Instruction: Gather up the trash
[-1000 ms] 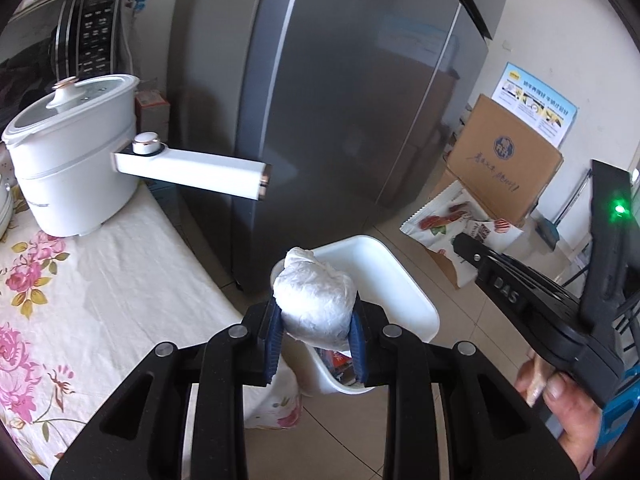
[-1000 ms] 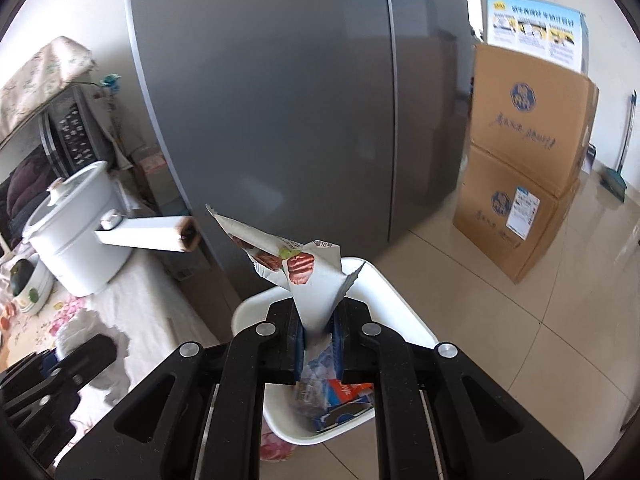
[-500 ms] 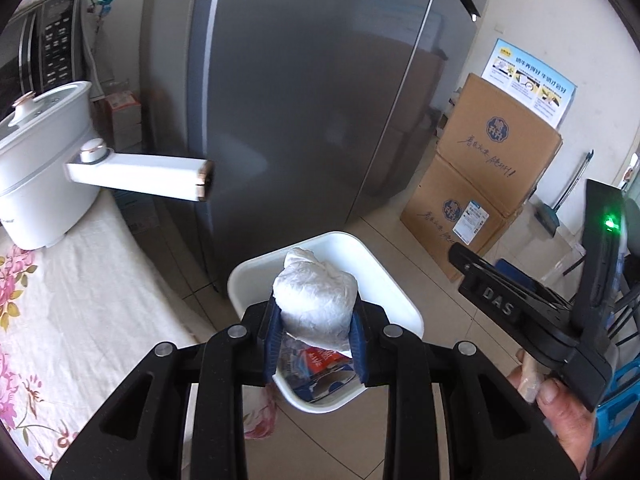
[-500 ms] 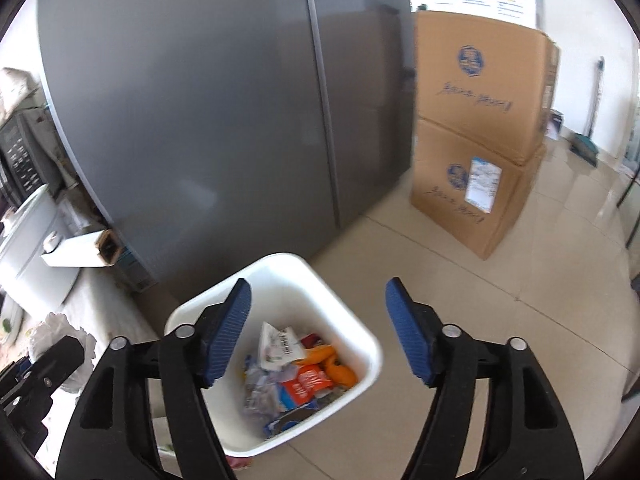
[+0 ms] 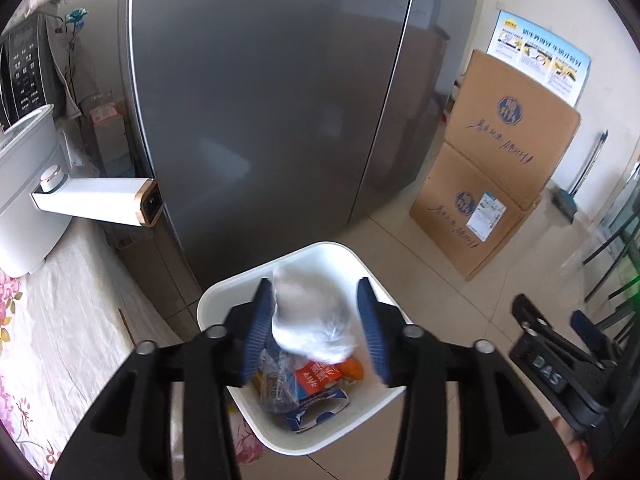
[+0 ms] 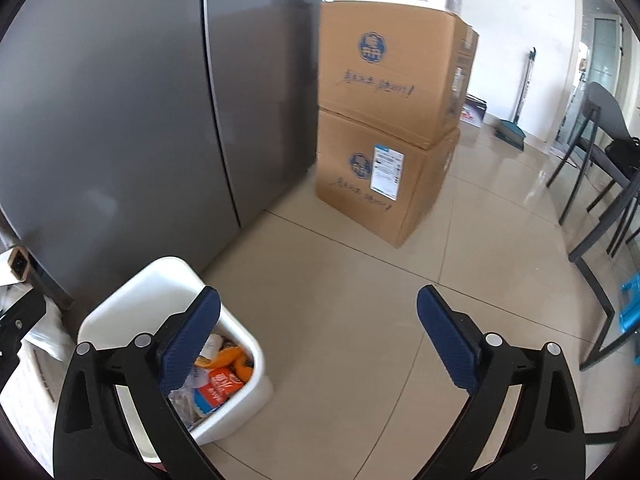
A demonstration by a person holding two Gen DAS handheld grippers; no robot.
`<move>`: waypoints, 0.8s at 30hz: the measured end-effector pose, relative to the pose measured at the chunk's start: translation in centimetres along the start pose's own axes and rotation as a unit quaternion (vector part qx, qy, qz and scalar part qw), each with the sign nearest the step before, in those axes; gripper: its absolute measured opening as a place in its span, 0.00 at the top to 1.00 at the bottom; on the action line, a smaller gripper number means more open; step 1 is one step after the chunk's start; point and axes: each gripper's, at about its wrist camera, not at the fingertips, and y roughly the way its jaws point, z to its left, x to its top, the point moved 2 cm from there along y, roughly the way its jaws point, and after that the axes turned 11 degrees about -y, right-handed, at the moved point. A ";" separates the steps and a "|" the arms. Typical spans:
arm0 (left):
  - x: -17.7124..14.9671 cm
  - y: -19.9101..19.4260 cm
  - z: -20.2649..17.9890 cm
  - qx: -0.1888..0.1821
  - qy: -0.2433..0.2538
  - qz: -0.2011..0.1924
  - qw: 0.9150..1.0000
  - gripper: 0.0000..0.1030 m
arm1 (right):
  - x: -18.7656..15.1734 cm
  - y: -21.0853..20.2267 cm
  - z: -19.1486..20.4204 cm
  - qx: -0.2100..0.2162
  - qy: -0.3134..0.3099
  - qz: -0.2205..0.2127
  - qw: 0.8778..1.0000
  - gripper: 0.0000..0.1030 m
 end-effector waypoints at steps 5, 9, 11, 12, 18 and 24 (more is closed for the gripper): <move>-0.7 -0.6 0.2 0.018 0.005 -0.019 1.000 0.37 | 0.0 -0.6 0.3 -0.012 -0.011 -0.006 1.000 0.07; -1.1 -2.7 2.0 0.045 -0.009 -0.055 0.997 0.23 | -0.1 -2.6 1.7 -0.005 -0.020 -0.022 1.000 0.07; -1.4 -4.5 3.4 0.062 -0.018 -0.082 0.995 0.16 | -0.1 -3.1 2.1 -0.002 -0.023 -0.026 0.999 0.07; -1.5 -5.5 4.0 0.073 -0.020 -0.097 0.992 0.11 | -0.1 -4.4 3.1 0.005 -0.028 -0.037 0.999 0.07; -1.8 -10.7 8.1 0.126 -0.036 -0.154 0.979 0.06 | -0.5 -8.7 5.5 0.023 -0.027 -0.080 0.996 0.07; -3.3 -15.8 13.2 0.106 -0.074 -0.166 0.978 0.06 | -3.2 -15.3 8.1 0.041 -0.029 -0.143 0.988 0.07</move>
